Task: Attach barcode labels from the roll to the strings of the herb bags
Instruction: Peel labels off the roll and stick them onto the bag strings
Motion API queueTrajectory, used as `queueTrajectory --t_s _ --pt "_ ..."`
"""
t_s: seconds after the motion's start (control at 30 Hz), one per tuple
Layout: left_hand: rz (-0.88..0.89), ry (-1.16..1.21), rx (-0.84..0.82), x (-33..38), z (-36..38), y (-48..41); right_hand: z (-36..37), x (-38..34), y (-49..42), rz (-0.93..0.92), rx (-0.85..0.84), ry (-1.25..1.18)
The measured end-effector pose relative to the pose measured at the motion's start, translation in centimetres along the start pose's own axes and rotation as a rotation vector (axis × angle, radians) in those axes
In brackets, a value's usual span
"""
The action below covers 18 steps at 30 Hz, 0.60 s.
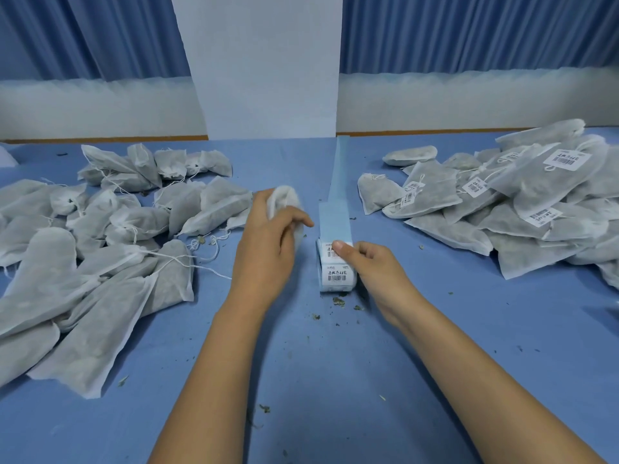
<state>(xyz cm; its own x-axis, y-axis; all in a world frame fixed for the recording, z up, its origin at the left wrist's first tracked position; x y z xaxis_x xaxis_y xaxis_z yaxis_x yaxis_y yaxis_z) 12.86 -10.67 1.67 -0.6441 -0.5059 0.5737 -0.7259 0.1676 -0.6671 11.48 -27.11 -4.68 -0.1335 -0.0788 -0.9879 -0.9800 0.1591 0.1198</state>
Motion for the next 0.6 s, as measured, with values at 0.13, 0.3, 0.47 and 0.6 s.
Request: queueTrajectory --t_s 0.13,0.3,0.47,0.6 --pt "0.070 0.007 -0.334 0.5 2.9 0.7 0.1 0.0 0.1 0.012 -0.014 -0.061" --pt "-0.032 0.029 -0.299 -0.8 2.9 0.3 0.0 0.1 0.2 0.057 -0.237 -0.165" --pt "-0.037 -0.015 -0.245 -0.9 2.7 0.3 -0.4 0.1 0.0 0.021 -0.225 -0.227" --pt "-0.062 0.002 -0.222 -0.9 2.5 0.4 -0.2 -0.1 0.0 -0.021 -0.235 -0.179"
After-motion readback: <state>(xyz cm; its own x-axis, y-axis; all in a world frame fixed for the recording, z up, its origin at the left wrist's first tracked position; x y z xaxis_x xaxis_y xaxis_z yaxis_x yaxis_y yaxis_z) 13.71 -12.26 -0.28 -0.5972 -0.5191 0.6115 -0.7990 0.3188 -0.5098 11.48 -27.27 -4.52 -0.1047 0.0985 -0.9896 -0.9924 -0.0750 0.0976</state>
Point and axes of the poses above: each hand's wrist, its own y-axis away from the middle knuckle, its own z-axis out of the palm, x = y × z, the point moved 6 cm from there along -y, towards the middle knuckle, and after that the axes turned 3 degrees about z, right-handed, at the moved point
